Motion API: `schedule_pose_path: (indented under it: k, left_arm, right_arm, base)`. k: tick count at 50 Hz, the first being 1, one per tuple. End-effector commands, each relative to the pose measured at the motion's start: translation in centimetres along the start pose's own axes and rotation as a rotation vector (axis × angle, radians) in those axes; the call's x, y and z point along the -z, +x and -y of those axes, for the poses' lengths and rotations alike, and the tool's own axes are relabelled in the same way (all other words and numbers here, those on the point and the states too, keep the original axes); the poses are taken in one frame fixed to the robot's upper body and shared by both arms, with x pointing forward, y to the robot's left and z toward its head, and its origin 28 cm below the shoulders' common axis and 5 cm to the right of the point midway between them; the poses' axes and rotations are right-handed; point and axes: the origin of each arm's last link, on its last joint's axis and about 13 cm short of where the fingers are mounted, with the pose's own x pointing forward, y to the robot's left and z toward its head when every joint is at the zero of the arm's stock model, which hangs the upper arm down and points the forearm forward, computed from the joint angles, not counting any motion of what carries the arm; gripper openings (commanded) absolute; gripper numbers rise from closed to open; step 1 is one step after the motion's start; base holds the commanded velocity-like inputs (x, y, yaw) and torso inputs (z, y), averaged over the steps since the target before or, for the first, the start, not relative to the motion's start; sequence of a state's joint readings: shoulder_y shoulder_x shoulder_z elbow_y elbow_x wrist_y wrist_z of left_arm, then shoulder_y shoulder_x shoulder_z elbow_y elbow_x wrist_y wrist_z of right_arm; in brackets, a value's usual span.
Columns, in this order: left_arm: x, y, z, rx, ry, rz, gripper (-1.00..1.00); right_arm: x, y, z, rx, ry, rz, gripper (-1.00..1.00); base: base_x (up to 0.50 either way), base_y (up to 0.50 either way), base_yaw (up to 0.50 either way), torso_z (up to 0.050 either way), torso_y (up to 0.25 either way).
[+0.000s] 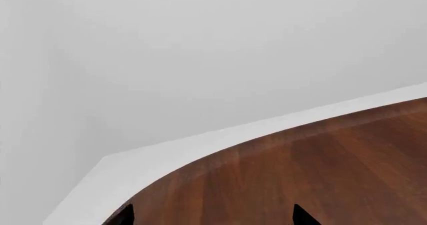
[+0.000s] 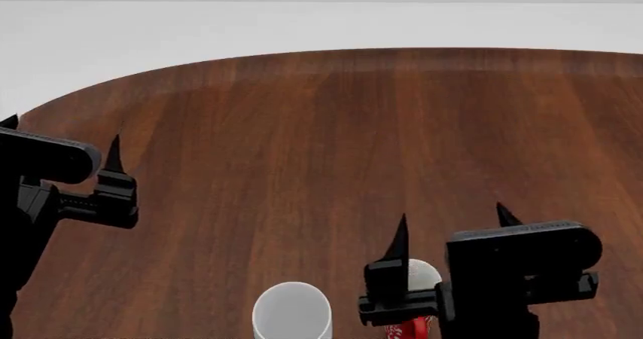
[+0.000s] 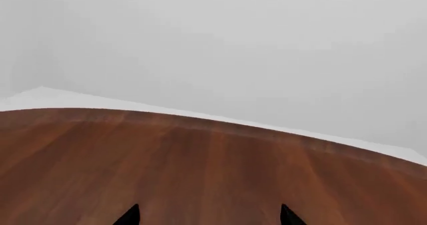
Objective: Put the white mug on the plate.
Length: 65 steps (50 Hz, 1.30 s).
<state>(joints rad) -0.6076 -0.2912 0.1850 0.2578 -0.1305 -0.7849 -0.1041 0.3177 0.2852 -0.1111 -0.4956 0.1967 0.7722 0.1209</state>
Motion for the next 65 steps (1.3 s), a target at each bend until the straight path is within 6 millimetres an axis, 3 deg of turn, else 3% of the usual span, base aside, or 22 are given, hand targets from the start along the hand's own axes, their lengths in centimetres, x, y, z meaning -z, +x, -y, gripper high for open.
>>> schedule_pose_path:
  k: [1, 23, 29, 43, 65]
  left_arm:
    - [0.4, -0.1, -0.2, -0.006, -0.012, -0.019, 1.0]
    - [0.7, -0.2, -0.3, -0.008, -0.017, -0.031, 1.0]
    - [0.9, -0.2, -0.2, -0.006, -0.021, -0.035, 1.0]
    - [0.9, -0.4, -0.3, -0.004, -0.023, -0.037, 1.0]
    - [0.7, -0.7, -0.3, 0.004, -0.025, -0.034, 1.0]
  right_arm:
    - [1.6, -1.7, -0.5, -0.02, 0.041, -0.084, 1.0]
    - [4.9, -3.1, -3.2, -0.122, 0.136, -0.203, 1.0]
    - [6.7, -3.5, -4.4, -0.162, 0.165, -0.246, 1.0]
    - [7.9, -4.3, -5.9, -0.235, 0.181, -0.285, 1.0]
    - [9.8, -3.2, -7.3, -0.299, 0.154, -0.343, 1.0]
  base:
    - [0.0, 0.0, 0.0, 0.0, 0.0]
    - [0.0, 0.0, 0.0, 0.0, 0.0]
    - [0.0, 0.0, 0.0, 0.0, 0.0]
    - [0.0, 0.0, 0.0, 0.0, 0.0]
    - [0.0, 0.0, 0.0, 0.0, 0.0]
